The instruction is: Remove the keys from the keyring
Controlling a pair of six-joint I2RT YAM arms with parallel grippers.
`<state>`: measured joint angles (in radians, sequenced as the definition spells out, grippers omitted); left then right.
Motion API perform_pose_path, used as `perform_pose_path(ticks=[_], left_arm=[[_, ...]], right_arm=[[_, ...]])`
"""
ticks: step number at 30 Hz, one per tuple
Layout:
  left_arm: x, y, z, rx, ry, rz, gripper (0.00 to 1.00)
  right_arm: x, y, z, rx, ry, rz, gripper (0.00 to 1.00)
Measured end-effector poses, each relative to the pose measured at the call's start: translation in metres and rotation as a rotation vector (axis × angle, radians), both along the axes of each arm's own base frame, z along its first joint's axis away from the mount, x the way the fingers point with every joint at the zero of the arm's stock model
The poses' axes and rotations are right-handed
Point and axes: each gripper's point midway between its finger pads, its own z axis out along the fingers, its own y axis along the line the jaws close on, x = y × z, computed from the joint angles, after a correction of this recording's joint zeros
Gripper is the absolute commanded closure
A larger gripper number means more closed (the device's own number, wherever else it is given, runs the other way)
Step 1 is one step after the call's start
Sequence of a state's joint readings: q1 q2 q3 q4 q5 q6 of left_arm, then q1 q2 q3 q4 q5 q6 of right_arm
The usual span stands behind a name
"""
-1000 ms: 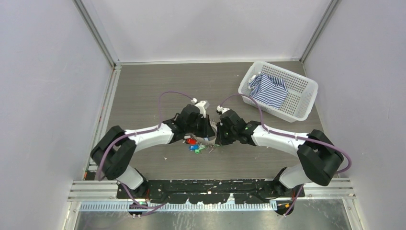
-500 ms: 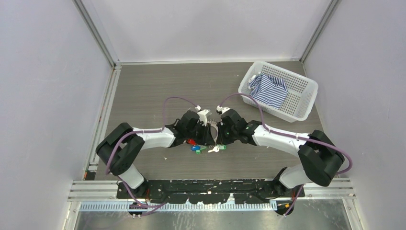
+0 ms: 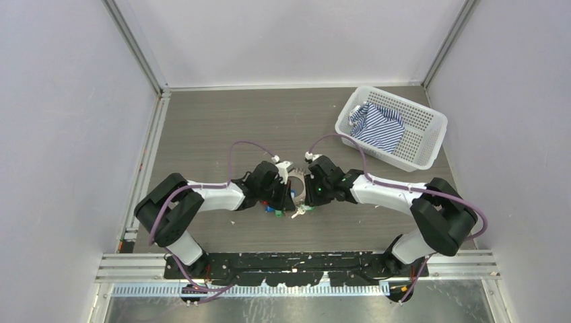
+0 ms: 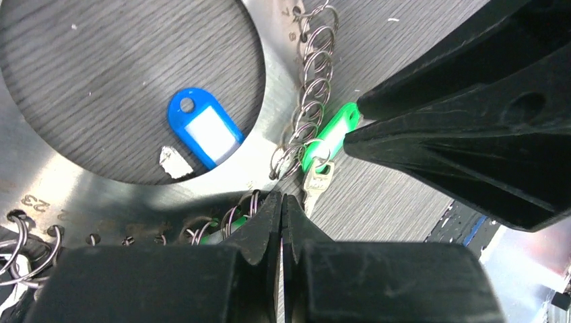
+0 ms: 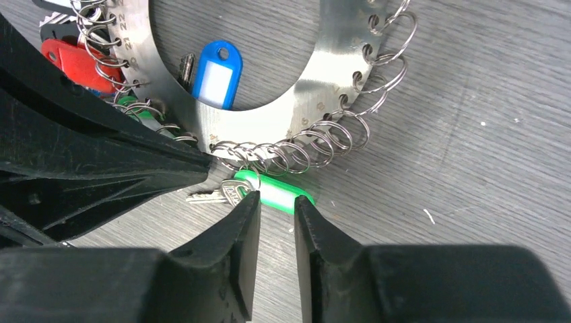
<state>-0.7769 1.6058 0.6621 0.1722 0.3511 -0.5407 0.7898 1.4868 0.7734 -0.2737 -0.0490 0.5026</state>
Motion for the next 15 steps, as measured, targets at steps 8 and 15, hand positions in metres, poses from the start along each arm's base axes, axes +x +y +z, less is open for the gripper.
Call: perform_pose_path(ticks=[8,15], left_arm=[[0.000,0.003,-0.003,0.013,0.003,0.008,0.99],[0.001,0.003,-0.003,0.015,0.000,0.012,0.99]], right_arm=[[0.005,-0.007,-0.005,-0.033,-0.015,-0.039,0.62],[0.001,-0.002,-0.014,-0.030,-0.014,-0.049,0.71]])
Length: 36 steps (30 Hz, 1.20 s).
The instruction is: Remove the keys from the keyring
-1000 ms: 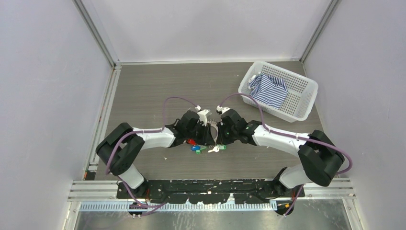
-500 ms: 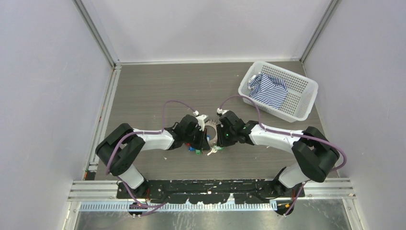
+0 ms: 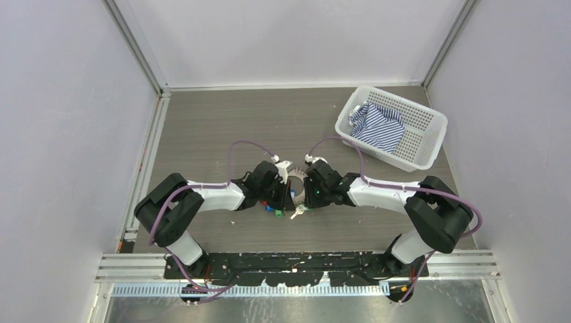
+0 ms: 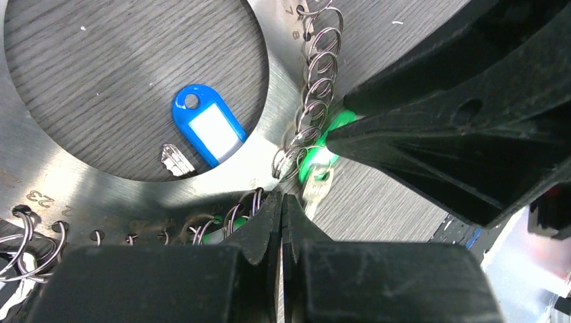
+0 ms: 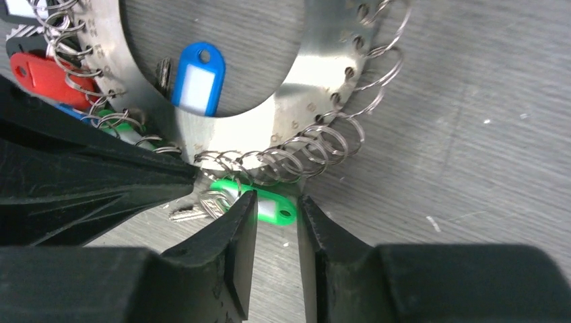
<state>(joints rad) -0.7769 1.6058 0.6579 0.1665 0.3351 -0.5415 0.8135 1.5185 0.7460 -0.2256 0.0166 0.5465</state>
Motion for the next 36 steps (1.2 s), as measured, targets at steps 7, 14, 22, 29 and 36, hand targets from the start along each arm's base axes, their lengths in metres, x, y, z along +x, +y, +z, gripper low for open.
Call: perform_pose_path(ticks=[7,14,22,29,36], left_arm=[[0.001,0.000,0.000,0.000,-0.002,0.002,0.99],[0.003,0.002,0.006,-0.003,-0.011,0.013,0.95],[0.002,0.003,0.046,-0.067,-0.054,0.033,0.89],[-0.009,0.020,0.059,-0.084,-0.078,0.078,0.85],[-0.028,0.044,0.041,-0.056,-0.074,0.125,0.70]], right_arm=[[-0.021,0.013,0.000,0.017,0.030,0.047,0.86],[-0.030,0.021,0.010,0.069,0.056,0.059,0.99],[-0.033,0.029,0.014,0.112,0.084,0.039,0.99],[-0.030,0.036,0.024,0.137,0.092,0.022,0.99],[-0.021,0.053,0.038,0.168,0.123,-0.023,0.99]])
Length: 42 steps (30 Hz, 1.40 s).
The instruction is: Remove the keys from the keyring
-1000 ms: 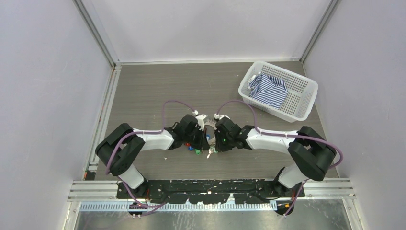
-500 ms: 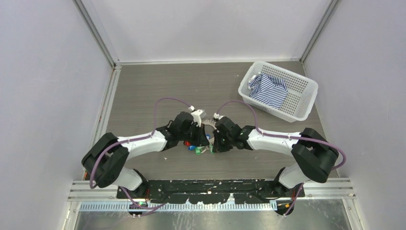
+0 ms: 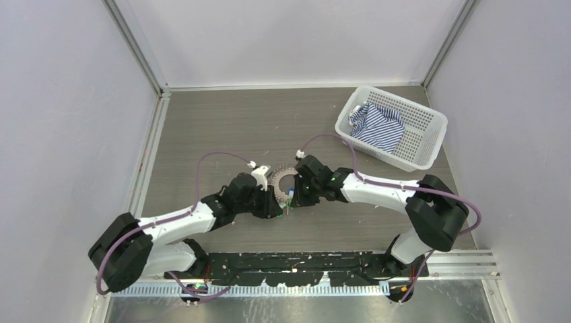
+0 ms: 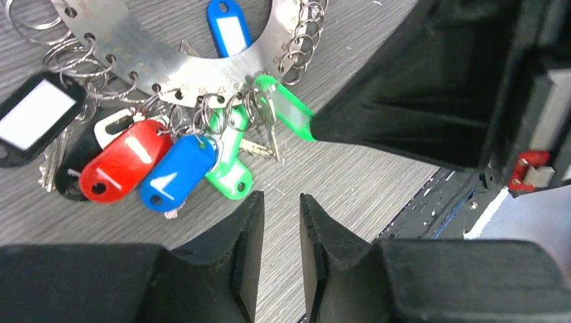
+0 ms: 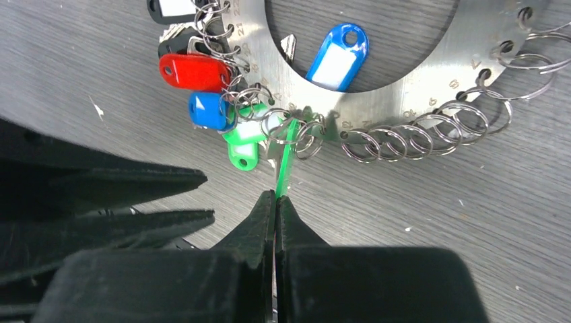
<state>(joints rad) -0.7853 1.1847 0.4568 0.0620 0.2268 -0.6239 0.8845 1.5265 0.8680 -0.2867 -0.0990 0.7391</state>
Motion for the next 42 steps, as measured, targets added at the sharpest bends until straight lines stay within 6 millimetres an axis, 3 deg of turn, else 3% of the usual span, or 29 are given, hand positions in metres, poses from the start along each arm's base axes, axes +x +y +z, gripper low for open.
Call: perform_pose_path(ticks=[6,11,14,21,27,30,36,39,42], left_arm=[[-0.008,0.002,0.011,0.019,-0.129,0.024,0.51],[-0.013,-0.001,0.011,0.054,-0.221,0.045,0.52],[-0.015,-0.003,-0.001,0.091,-0.258,0.049,0.57],[-0.028,-0.002,-0.033,0.159,-0.461,-0.026,0.57],[-0.022,-0.016,-0.014,0.144,-0.625,-0.055,0.56],[-0.019,-0.019,-0.004,0.123,-0.659,-0.051,0.54],[-0.017,-0.025,0.003,0.128,-0.707,-0.084,0.41],[-0.013,-0.039,0.010,0.148,-0.726,-0.102,0.38],[-0.005,-0.058,0.021,0.180,-0.724,-0.104,0.43]], right_arm=[[0.001,0.005,-0.009,-0.020,0.075,-0.069,0.99],[-0.001,0.001,-0.012,-0.035,0.115,-0.129,0.99],[0.000,0.000,-0.011,-0.035,0.130,-0.164,0.99],[0.004,-0.001,-0.011,-0.020,0.158,-0.226,0.99],[0.009,-0.006,-0.011,-0.039,0.150,-0.250,0.75],[0.014,-0.013,-0.014,-0.067,0.121,-0.256,0.67],[0.019,-0.034,-0.024,-0.116,0.088,-0.275,0.60],[0.024,-0.058,-0.025,-0.127,0.083,-0.332,0.58],[0.035,-0.087,-0.014,-0.113,0.052,-0.415,0.58]])
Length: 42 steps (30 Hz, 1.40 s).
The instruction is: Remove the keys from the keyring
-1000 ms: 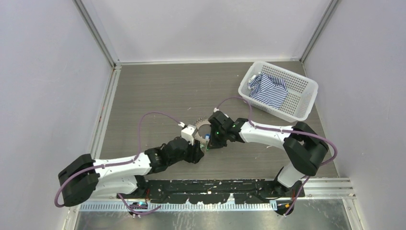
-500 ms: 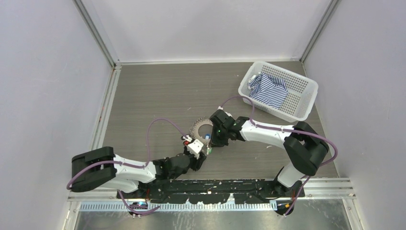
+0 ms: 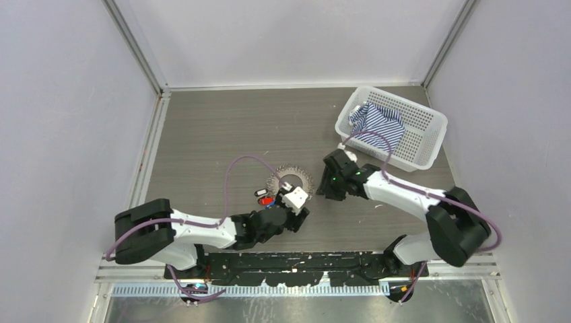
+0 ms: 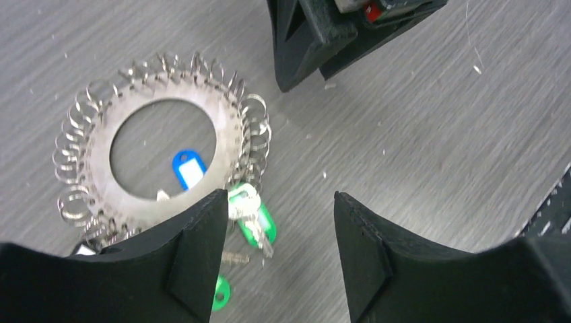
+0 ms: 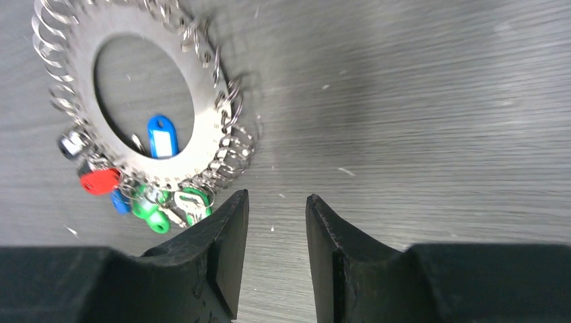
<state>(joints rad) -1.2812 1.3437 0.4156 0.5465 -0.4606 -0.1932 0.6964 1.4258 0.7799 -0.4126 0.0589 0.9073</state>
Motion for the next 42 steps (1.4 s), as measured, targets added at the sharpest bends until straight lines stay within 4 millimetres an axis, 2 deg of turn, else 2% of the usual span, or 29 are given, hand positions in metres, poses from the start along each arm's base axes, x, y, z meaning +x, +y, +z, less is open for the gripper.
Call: perform_pose_path(ticks=[3,6,9,14,20,25,36,42], left_arm=[[0.010,-0.015,0.006,0.034,0.022,0.031,0.54],[0.019,-0.027,0.004,0.092,0.089,0.081,0.56],[0.023,-0.029,-0.003,0.144,0.147,0.126,0.56],[0.026,-0.018,-0.019,0.253,0.245,0.213,0.59],[0.020,0.001,-0.035,0.314,0.346,0.270,0.61],[0.016,0.008,-0.045,0.334,0.398,0.292,0.61],[0.020,0.006,-0.048,0.305,0.442,0.292,0.60],[0.021,0.008,-0.062,0.327,0.471,0.300,0.59]], right_arm=[[0.011,-0.021,0.019,0.019,-0.061,-0.062,0.58],[0.015,-0.033,0.032,0.036,-0.100,-0.093,0.58],[0.015,-0.043,0.033,0.035,-0.111,-0.109,0.58],[0.010,-0.053,0.024,0.017,-0.090,-0.119,0.58],[0.005,-0.058,0.022,0.017,-0.086,-0.122,0.58],[0.005,-0.057,0.023,0.022,-0.088,-0.120,0.58],[0.005,-0.057,0.022,0.022,-0.086,-0.119,0.58],[0.004,-0.058,0.022,0.019,-0.086,-0.114,0.58]])
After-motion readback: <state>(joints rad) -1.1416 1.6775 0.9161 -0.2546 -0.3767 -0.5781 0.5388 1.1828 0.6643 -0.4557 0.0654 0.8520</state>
